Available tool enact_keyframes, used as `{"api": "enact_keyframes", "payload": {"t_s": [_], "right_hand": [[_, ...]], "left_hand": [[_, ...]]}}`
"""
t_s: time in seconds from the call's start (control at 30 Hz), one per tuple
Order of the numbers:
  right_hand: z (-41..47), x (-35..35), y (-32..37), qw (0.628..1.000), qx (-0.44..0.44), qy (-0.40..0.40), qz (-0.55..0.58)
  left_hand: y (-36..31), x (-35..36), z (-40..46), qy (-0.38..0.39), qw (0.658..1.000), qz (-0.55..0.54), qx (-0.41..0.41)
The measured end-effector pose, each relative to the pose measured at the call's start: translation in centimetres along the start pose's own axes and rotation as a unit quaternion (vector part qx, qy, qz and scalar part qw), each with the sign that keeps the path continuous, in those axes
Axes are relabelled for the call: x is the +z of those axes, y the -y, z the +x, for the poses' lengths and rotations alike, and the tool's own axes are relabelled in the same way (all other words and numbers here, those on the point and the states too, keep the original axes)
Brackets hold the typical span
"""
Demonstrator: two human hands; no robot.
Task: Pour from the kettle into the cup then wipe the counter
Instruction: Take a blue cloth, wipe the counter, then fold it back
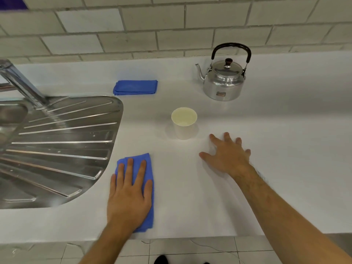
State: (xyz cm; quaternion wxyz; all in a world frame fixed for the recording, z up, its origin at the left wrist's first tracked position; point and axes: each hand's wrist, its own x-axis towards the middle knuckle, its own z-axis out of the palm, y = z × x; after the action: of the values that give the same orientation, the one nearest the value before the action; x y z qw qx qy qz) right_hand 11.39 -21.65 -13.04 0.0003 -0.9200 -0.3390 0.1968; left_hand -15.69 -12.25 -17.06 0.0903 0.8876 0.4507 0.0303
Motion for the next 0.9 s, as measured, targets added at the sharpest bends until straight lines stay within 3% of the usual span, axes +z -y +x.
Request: {"api": "enact_keyframes", "payload": {"t_s": [0.17,0.37,0.6,0.8,0.9], "right_hand": [[0.2,-0.2,-0.1,1.0,-0.004,0.01,0.0],[0.4,-0.9,-0.8,0.999,-0.024,0.017,0.027],[-0.2,-2.6,-3.9,0.965,-0.094,-0.08,0.231],[-1.8,-2.6,-5.9,0.96,-0.062,-0.166,0.218],[-3.1,-1.4,-5.7,0.956,-0.061,-0.17,0.23]], "left_hand": [[-5.5,1.2,1.2,-0.017,0.999,0.001,-0.03],[-12.4,2.6,4.0,0.001,0.999,-0.018,0.049],[-19.0,3.8,4.5,0.026,0.989,-0.062,0.131],[-22.8,3.9,4.7,0.08,0.98,-0.068,0.17],[-21.5,2.1,5.8,0.125,0.961,-0.169,0.182]]}}
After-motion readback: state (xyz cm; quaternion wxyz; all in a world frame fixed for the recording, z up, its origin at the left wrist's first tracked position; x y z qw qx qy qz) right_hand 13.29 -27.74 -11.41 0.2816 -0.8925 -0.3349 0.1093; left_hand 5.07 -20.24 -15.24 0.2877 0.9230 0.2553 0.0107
